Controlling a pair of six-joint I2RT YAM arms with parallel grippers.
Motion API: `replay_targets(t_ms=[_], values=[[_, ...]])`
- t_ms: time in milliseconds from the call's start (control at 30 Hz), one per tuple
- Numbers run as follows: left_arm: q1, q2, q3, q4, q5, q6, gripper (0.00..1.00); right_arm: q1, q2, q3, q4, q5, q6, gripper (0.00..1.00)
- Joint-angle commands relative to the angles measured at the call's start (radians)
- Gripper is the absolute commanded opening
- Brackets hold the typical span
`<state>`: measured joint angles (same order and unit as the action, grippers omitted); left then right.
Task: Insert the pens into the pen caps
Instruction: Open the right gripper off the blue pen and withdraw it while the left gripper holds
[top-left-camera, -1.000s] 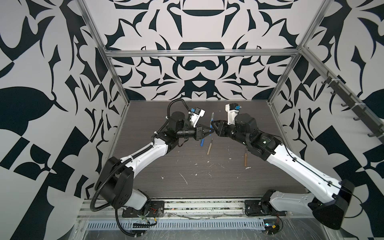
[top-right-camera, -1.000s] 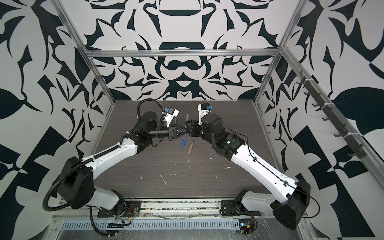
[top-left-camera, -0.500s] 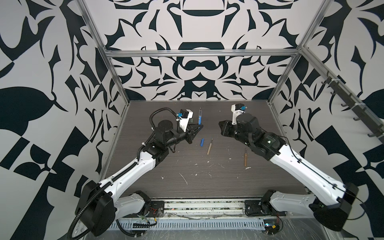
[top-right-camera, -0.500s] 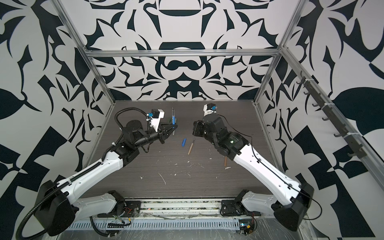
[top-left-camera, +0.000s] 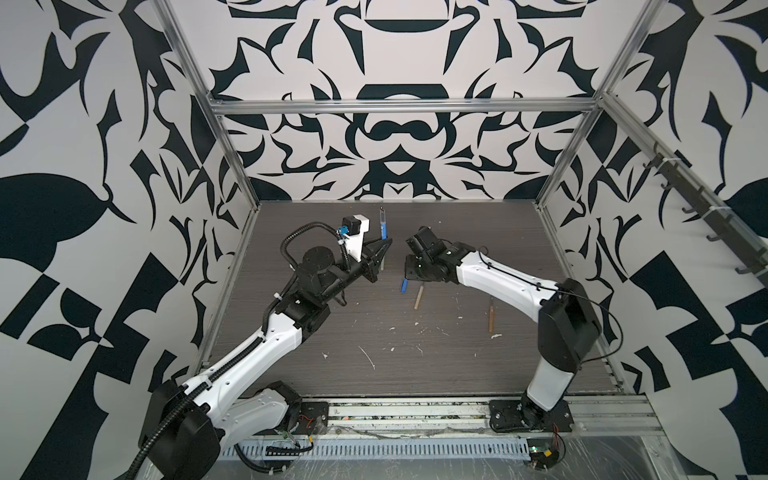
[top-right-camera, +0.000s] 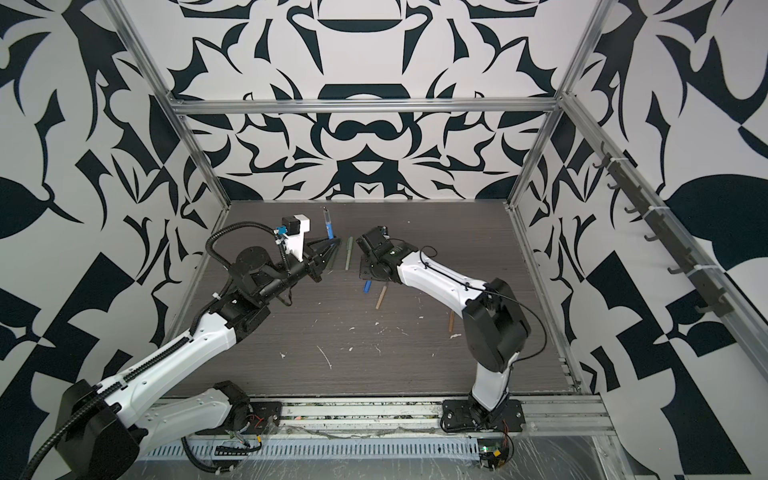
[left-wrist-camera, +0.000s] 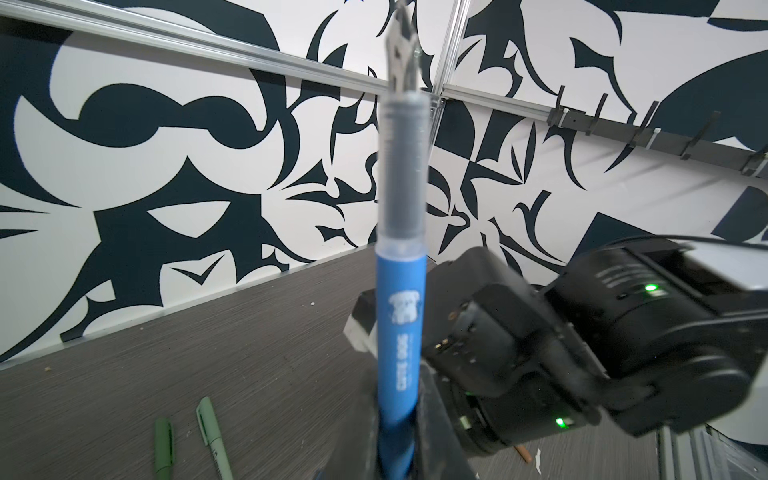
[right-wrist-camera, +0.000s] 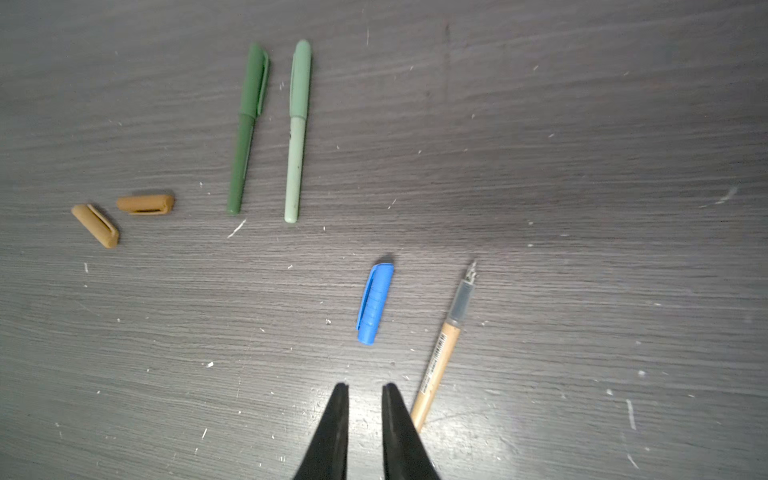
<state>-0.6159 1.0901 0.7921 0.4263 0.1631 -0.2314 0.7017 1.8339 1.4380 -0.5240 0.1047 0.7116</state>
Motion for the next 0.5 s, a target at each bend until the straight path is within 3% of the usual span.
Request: replay_targets(t_ms=[0, 167, 467], values=[[-0.001, -0.024, -0.009, 0.034, -0.007, -0.017, 0.06, -0.014, 0.063, 0.09, -0.016, -0.059, 0.002, 0.22], [-0.002, -0.02, -0.004, 0.026, 0.011, -0.023, 0.05, -0.027, 0.167, 0.151, -0.036, -0.079, 0.026, 0.29], [-0.001, -0.001, 0.005, 0.023, 0.042, -0.045, 0.04, -0.047, 0.202, 0.125, -0.016, -0.087, 0.057, 0.29]])
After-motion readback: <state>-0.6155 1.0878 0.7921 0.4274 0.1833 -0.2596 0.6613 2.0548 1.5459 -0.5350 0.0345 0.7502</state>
